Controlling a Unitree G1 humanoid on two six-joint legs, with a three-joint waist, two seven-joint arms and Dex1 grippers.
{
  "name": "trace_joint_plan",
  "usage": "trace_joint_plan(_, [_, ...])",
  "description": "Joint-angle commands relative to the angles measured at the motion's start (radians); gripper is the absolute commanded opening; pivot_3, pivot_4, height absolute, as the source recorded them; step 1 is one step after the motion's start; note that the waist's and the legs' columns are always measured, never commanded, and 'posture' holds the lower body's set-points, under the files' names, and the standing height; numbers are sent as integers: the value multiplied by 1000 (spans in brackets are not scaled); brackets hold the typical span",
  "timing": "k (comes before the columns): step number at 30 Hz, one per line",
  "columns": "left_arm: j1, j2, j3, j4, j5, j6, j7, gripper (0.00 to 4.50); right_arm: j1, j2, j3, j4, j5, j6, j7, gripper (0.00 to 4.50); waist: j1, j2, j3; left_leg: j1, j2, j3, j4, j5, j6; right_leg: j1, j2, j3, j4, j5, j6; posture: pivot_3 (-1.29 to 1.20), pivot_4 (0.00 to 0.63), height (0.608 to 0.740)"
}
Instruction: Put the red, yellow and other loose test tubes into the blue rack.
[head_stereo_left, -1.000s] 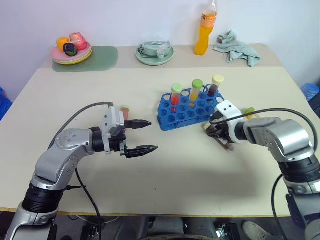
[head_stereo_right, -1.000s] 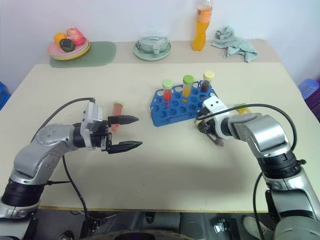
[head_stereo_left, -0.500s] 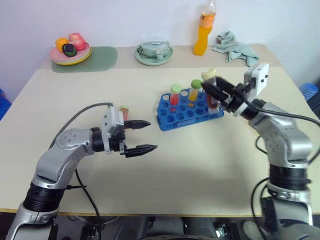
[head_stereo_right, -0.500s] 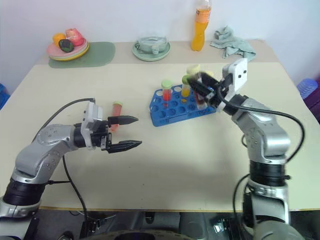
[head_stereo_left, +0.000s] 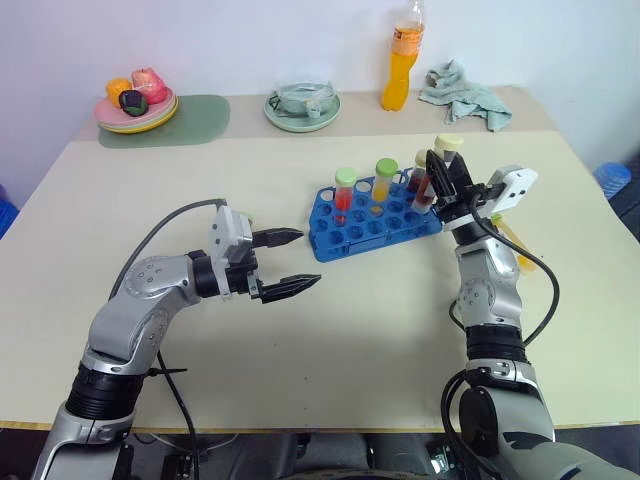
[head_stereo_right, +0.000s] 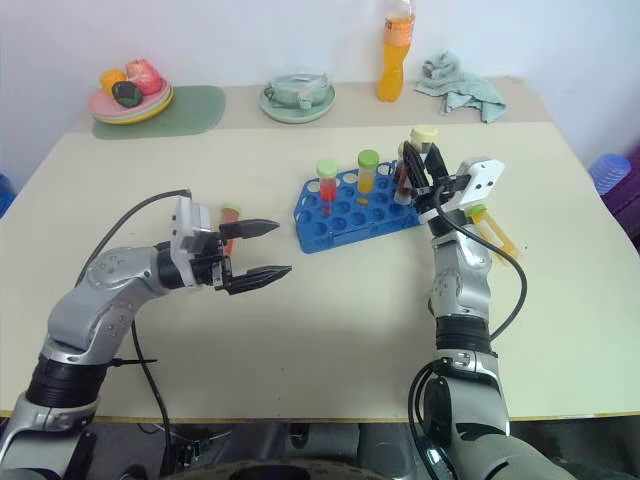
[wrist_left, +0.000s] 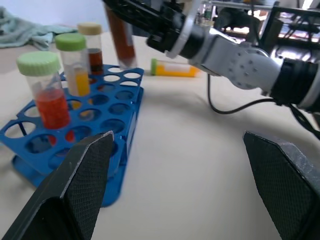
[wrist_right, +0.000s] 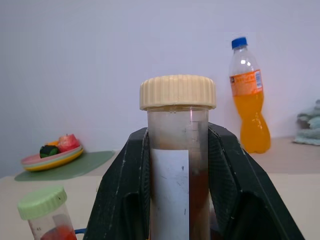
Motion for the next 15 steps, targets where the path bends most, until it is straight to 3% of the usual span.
trace_joint_plan(1, [5, -2, 8, -22, 7, -25, 7, 4263, 5, -16, -19, 24, 19, -60, 40, 1208, 0, 0, 0, 0, 0, 0, 0, 0, 0, 0, 0, 0, 0, 0, 0, 0, 150, 739])
trace_joint_plan(15, [-13, 29, 10, -22, 20, -27, -15, 4263, -49, -25, -28, 286, -5, -182, 75, 1208, -1, 0, 0, 8, 0, 0, -1, -3, 4, 2, 1, 1, 0, 0, 0, 0, 150, 739])
